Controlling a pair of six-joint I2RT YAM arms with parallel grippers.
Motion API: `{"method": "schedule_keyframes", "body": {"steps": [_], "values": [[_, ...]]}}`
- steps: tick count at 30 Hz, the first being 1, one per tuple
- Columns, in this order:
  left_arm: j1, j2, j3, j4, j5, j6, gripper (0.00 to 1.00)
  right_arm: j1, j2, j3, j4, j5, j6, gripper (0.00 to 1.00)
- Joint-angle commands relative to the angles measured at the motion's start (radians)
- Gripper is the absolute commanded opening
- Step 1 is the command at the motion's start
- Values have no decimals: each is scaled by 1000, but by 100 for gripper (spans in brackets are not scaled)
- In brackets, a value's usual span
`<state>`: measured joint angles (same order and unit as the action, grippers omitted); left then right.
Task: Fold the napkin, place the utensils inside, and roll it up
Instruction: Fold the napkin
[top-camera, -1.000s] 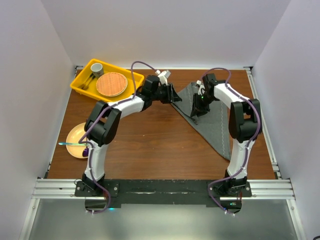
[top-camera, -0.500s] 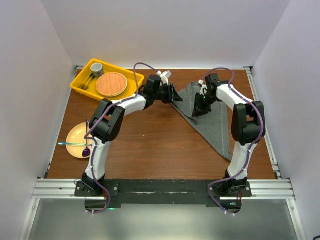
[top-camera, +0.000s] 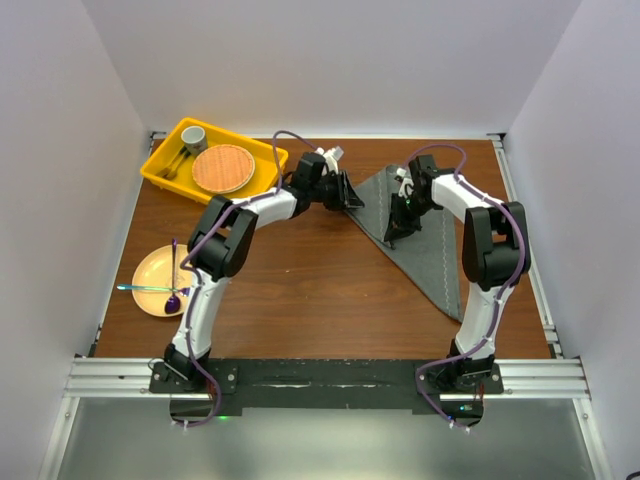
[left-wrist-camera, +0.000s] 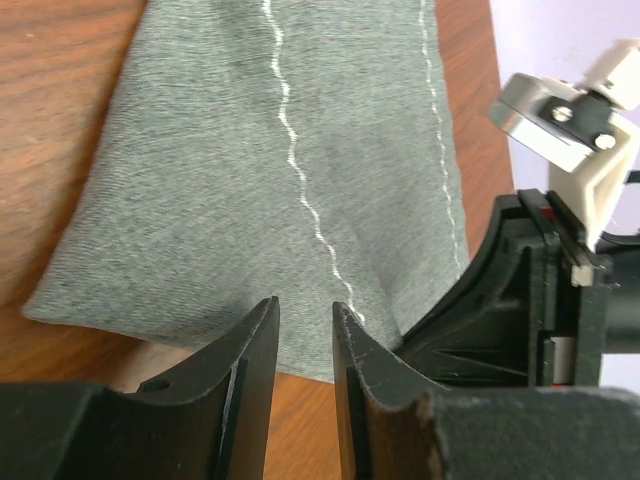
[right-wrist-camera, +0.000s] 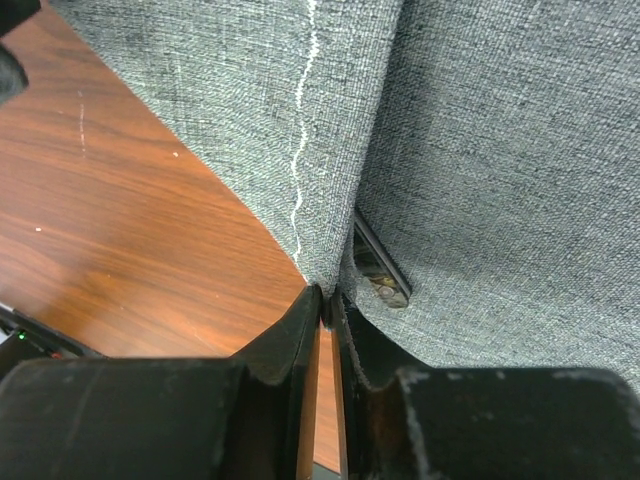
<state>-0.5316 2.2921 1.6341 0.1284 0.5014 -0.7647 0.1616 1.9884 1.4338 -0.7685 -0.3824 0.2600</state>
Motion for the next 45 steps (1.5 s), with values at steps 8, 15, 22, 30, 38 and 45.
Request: {"method": "schedule_keyframes", "body": {"steps": [8, 15, 22, 30, 38, 45], "values": [[9, 1, 144, -105, -9, 93, 33, -4, -90, 22, 13, 94, 57, 46], [-36, -36, 86, -66, 11, 78, 26, -7, 24, 264, 169, 126, 157, 62], [-73, -28, 12, 19, 5, 53, 16, -22, 305, 595, 265, -67, 206, 22], [-44, 49, 127, 25, 2, 30, 15, -37, 427, 573, 533, -211, 326, 11], [-15, 128, 188, 7, 17, 30, 14, -83, 513, 600, 607, -225, 372, 8], [7, 158, 216, -15, 9, 45, 14, -109, 517, 548, 639, -217, 389, 9]]}}
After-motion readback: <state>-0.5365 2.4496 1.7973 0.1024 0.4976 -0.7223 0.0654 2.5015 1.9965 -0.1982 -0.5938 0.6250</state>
